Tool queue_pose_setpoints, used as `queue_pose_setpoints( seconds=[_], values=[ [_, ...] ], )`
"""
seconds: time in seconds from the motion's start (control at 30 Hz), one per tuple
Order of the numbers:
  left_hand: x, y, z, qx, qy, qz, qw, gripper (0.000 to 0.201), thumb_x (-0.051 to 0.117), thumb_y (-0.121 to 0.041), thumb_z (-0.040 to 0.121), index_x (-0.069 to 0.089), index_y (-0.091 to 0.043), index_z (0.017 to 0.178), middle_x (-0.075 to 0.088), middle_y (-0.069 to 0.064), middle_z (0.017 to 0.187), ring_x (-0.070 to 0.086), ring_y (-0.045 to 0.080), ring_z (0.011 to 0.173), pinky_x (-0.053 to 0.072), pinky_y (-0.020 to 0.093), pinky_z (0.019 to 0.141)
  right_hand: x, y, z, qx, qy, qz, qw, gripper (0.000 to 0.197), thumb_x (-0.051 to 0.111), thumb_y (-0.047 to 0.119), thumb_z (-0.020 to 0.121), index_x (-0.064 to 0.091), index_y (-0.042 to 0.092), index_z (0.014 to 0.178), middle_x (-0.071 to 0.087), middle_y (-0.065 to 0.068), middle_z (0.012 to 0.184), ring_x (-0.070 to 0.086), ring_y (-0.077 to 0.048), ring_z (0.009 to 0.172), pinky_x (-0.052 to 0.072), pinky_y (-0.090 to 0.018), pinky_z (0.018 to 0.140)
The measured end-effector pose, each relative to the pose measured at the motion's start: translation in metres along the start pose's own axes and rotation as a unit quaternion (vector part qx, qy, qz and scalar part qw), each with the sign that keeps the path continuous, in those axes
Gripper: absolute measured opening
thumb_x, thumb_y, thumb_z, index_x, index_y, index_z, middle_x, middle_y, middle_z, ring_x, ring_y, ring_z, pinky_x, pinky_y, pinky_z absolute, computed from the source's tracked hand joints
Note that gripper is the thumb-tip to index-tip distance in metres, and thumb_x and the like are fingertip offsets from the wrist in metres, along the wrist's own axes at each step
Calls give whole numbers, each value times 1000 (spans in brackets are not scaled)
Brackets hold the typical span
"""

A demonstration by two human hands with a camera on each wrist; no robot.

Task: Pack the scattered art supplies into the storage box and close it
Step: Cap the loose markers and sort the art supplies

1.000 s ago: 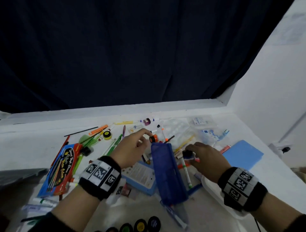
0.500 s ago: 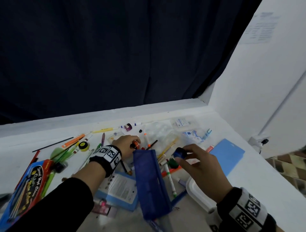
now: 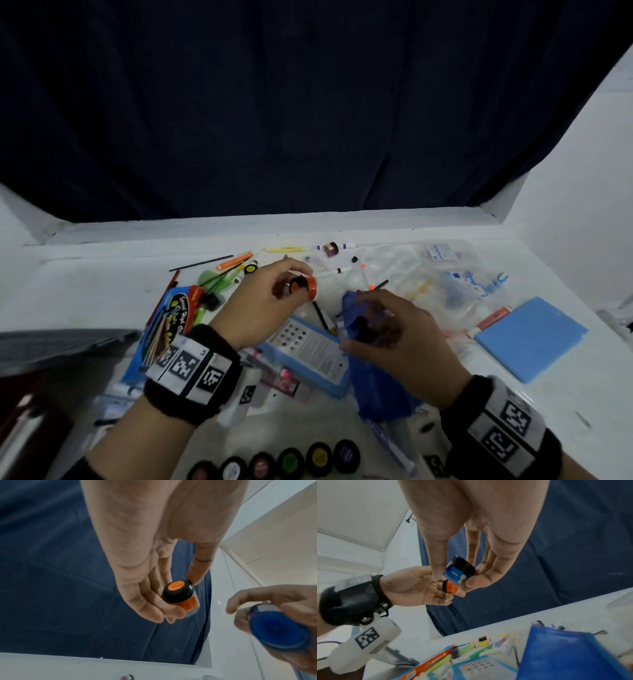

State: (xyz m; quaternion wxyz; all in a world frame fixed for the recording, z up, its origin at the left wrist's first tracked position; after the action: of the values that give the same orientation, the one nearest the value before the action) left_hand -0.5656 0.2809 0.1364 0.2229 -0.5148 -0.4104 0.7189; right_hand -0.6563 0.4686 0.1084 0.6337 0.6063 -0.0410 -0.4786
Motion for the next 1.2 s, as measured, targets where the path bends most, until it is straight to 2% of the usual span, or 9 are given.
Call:
queue_pose_setpoints(
  seconds=[0.1,0.2,0.3,0.5,0.63,0.77,0.87,0.97,1.2],
  values=[
    [-11,24,-48,-50,28,27,998,19,63,-41,93,58,-34,109,72,2,92,67,25,83,52,38,74,37,17,-5,-30,53,-38,997,37,80,55,69,62,44,99,56,22,101,58,-2,88,50,-17,72],
    [-19,55,-94,-73,46,66,994,22,64,-49,88,56,-33,102,72,-2,84,59,11,65,43,32,62,78,31,-13,-60,108,-36,992,36,86,46,66,65,37,94,58,14,98,58,-6,85,51,-23,73],
    [-23,83,-135,-87,77,105,988,31,59,-57,79,61,-33,98,70,-10,86,63,7,71,50,30,68,118,43,-26,-53,176,-51,982,38,86,43,66,68,32,98,61,11,101,57,-7,93,49,-25,83],
    [-24,110,-173,-66,79,182,978,19,68,-29,90,65,-28,108,68,-14,92,61,-1,79,49,21,74,178,51,-42,-67,242,-124,960,23,73,23,78,67,12,97,64,-4,99,56,-16,93,45,-34,83],
    [-24,111,-176,-51,72,215,973,26,66,-32,91,65,-29,116,69,-10,104,61,7,91,42,13,76,202,49,-47,-66,272,-199,939,15,58,20,80,47,24,72,50,-2,81,50,-20,80,45,-38,73],
    [-19,107,-175,-34,88,254,963,27,62,-23,93,66,-20,119,65,-1,109,59,13,94,45,25,83,203,52,-43,-69,265,-234,933,19,59,28,81,44,29,70,48,5,79,53,-17,80,46,-33,68],
    [-13,109,-174,-31,94,266,959,29,57,-26,97,65,-21,124,55,-2,110,52,8,89,45,24,82,202,55,-40,-65,260,-247,931,12,64,34,82,61,26,90,60,2,96,57,-17,91,49,-34,78],
    [-11,113,-174,-44,92,293,951,31,50,-34,100,62,-24,127,50,-5,112,54,11,93,47,31,83,204,55,-39,-60,271,-244,929,34,67,34,86,64,21,117,64,-2,113,58,-18,105,47,-30,88],
    [-17,123,-169,-59,83,297,949,29,53,-40,98,67,-27,120,55,-7,110,56,12,101,48,33,87,197,56,-41,-54,283,-223,931,33,64,31,91,67,21,122,64,1,119,59,-13,105,47,-25,92]
  ],
)
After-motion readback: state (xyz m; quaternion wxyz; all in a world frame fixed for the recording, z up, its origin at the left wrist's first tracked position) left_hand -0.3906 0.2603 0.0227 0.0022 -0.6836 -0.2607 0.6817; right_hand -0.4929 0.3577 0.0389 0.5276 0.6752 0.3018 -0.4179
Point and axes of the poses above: each hand's wrist, its own z-axis towards the middle knuckle, its own x-axis out of the palm, y = z × x, the point moved 7 cm from there along z, towards the middle knuckle
